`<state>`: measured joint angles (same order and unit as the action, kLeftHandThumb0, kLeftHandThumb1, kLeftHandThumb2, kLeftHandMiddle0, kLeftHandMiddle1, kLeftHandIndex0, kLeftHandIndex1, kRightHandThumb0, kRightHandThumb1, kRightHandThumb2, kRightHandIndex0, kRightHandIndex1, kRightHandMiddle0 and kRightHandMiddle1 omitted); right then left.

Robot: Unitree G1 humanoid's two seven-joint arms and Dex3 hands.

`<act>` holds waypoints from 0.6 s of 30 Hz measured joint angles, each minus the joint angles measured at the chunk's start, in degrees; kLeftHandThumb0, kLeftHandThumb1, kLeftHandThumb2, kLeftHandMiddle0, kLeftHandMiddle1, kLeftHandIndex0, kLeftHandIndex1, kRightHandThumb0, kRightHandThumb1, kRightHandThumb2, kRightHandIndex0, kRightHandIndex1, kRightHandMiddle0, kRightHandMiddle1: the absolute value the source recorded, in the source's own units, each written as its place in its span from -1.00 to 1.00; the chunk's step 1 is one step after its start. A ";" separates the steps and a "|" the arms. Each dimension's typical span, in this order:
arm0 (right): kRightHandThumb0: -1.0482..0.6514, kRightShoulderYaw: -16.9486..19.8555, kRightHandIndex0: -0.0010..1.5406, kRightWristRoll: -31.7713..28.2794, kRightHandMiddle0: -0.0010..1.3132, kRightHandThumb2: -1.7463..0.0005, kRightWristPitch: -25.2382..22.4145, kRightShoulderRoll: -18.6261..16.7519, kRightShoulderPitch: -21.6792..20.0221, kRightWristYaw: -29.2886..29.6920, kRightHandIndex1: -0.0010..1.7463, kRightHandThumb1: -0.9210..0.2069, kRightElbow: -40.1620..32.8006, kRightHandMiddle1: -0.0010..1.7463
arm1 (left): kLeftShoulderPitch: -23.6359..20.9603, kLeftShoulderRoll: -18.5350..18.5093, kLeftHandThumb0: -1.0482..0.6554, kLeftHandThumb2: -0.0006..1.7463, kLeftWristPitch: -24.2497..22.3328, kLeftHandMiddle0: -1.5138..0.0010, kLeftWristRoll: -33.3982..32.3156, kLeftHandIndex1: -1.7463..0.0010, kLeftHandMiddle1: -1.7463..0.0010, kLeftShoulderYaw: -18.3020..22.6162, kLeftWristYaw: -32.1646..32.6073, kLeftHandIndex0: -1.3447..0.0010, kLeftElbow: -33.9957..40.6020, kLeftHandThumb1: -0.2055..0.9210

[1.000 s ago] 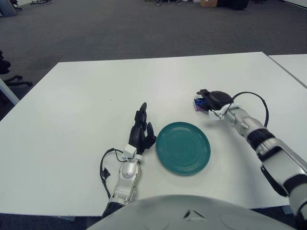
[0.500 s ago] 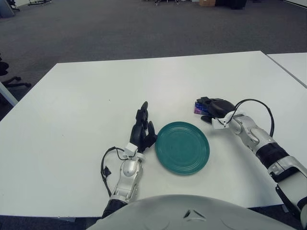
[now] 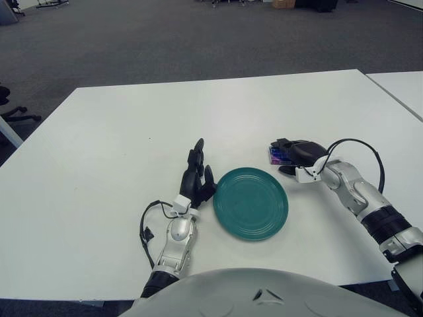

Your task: Put the gum into the plate.

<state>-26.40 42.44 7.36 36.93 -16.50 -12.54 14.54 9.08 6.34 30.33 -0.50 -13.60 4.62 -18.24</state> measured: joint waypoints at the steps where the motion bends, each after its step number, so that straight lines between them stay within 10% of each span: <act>1: -0.65 0.06 -0.52 0.06 -1.00 0.23 -0.06 0.00 0.00 -0.10 -1.00 -1.00 -0.02 -0.42 | -0.06 0.00 -0.91 0.06 0.00 0.88 0.01 0.64 1.00 0.00 0.06 1.00 -0.01 1.00; 18: -0.64 0.14 -0.38 1.88 -1.00 0.29 0.24 -0.54 -0.87 0.24 -0.81 -1.00 2.09 -0.14 | -0.23 0.00 -0.92 0.05 0.02 0.87 -0.01 0.58 1.00 0.07 0.41 1.00 -0.16 1.00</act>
<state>-26.26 44.32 7.60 36.39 -17.37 -12.31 16.63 8.85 6.34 30.35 -0.51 -13.53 5.03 -18.40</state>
